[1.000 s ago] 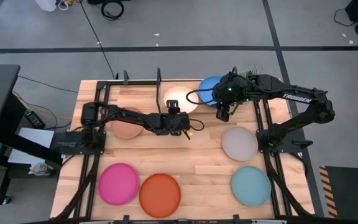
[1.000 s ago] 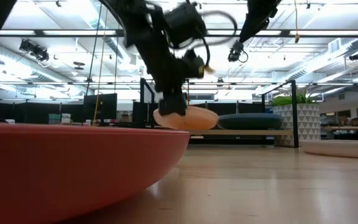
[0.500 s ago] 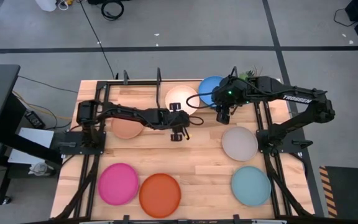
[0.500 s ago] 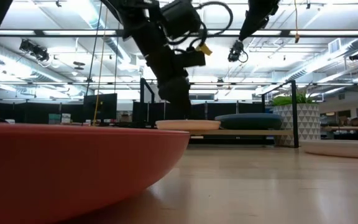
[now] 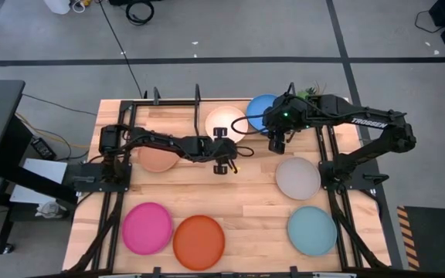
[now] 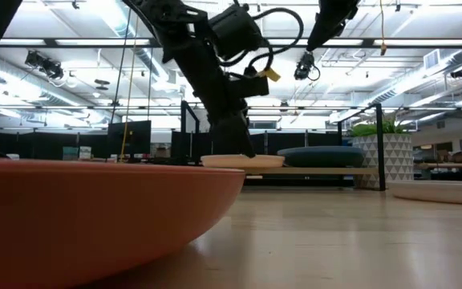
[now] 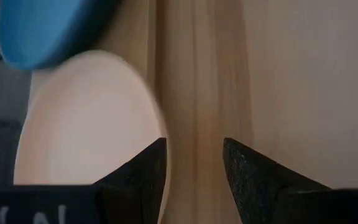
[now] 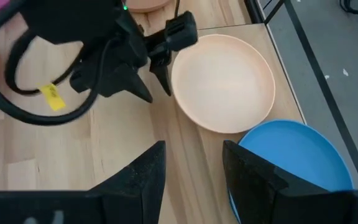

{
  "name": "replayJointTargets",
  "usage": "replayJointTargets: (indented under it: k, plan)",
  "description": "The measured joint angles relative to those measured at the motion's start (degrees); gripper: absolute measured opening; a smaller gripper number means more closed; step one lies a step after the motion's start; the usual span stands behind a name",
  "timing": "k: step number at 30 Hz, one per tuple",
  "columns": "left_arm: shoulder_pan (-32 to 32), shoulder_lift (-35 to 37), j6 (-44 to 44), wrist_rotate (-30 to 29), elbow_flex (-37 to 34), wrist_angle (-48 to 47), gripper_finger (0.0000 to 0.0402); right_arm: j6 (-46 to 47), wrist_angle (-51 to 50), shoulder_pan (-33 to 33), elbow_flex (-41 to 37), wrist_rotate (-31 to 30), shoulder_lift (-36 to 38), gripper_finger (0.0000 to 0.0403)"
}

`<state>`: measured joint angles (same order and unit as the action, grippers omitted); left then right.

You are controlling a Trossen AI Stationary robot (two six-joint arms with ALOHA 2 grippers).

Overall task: Place and stack plates onto a shelf
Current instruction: Put the light orange plate on the shelf, then stack the brown plate on top of the light orange plate on the shelf

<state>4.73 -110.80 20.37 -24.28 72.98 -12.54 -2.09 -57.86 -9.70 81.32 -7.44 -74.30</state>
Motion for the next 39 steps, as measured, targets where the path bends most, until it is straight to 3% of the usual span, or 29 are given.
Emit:
replayJointTargets:
  k: [12, 33, 39]
  plan:
    - [3.5, -2.4, 2.9, -5.6, 0.0, 1.6, 0.0166, -0.3, 0.2, 0.0, 0.0, 0.0, -0.6, 0.0165]
    - [2.9, -2.3, 4.8, -12.0, 0.0, 1.3, 0.0166, -0.2, 0.2, 0.0, 0.0, 0.0, -0.6, 0.0165]
    - [0.2, 0.8, 4.0, -11.9, 0.0, -4.3, 0.0166, 0.2, -0.7, 0.0, -0.2, 0.1, -0.6, 0.0165]
